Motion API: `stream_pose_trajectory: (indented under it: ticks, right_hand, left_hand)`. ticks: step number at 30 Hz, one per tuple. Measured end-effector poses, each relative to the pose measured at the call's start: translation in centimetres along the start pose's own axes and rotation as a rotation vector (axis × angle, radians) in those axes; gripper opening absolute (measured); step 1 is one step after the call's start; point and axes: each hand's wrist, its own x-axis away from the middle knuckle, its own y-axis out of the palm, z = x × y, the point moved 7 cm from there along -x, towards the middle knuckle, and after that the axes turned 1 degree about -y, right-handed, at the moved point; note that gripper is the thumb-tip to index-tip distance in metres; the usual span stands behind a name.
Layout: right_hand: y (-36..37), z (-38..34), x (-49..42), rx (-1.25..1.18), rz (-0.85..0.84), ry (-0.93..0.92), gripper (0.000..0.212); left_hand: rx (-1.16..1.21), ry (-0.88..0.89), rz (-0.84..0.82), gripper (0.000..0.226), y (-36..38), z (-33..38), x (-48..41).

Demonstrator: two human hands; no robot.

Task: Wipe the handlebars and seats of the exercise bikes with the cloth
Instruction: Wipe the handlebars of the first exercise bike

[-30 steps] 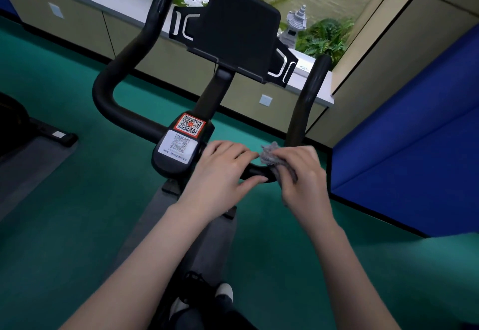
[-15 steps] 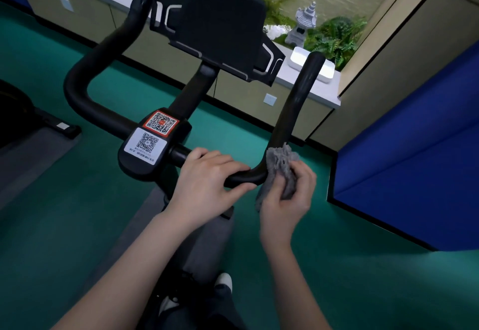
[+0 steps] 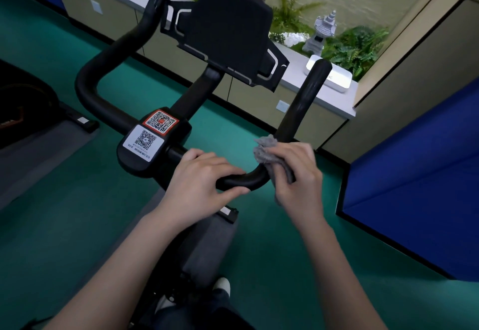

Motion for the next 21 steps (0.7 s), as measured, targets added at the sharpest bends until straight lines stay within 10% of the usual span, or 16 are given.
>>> stream_pose_trajectory:
  ticks: [8,15,21]
  right_hand:
    - [-0.6,2.1,-5.5,0.086,-0.107,0.057,0.019]
    - [3.9,0.0,-5.9,0.083,-0.696,-0.083,0.015]
    - [4.0,2.5,-9.5,0.318,-0.763,0.013,0.02]
  left_hand:
    - [0.02,-0.024,-0.006,0.038,0.1,-0.2,0.1]
    - [0.024,-0.025,0.004,0.036,0.1,-0.2,0.2]
    - [0.03,-0.029,0.003,0.034,0.2,-0.3,0.2]
